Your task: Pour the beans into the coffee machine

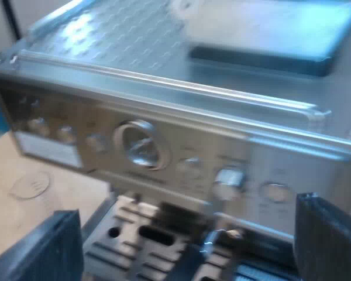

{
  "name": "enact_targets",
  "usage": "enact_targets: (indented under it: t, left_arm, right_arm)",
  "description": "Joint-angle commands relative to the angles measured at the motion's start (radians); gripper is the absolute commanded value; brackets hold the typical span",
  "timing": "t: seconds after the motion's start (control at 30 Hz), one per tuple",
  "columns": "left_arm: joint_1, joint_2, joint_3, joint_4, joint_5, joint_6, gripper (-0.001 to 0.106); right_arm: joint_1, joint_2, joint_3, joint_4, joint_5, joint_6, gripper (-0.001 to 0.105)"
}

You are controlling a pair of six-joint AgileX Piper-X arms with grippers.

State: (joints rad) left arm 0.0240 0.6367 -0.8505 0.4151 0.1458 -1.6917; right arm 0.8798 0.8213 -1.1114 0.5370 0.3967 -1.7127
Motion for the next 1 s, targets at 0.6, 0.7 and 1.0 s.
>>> enact_targets:
  t: [0.6, 0.7, 1.0]
  left_arm:
    - [-0.001, -0.227, -0.01, 0.158, 0.047, -0.01, 0.068]
    - [-0.001, -0.265, -0.01, 0.201, 0.047, -0.01, 0.068]
    - [-0.001, -0.388, -0.01, 0.297, 0.047, -0.01, 0.068]
  right_arm:
    - [-0.174, -0.234, -0.012, 0.231, -0.006, -0.042, 0.078]
    - [-0.252, -0.234, -0.012, 0.239, -0.071, -0.042, 0.078]
    - [-0.441, -0.242, -0.012, 0.283, -0.215, -0.05, 0.078]
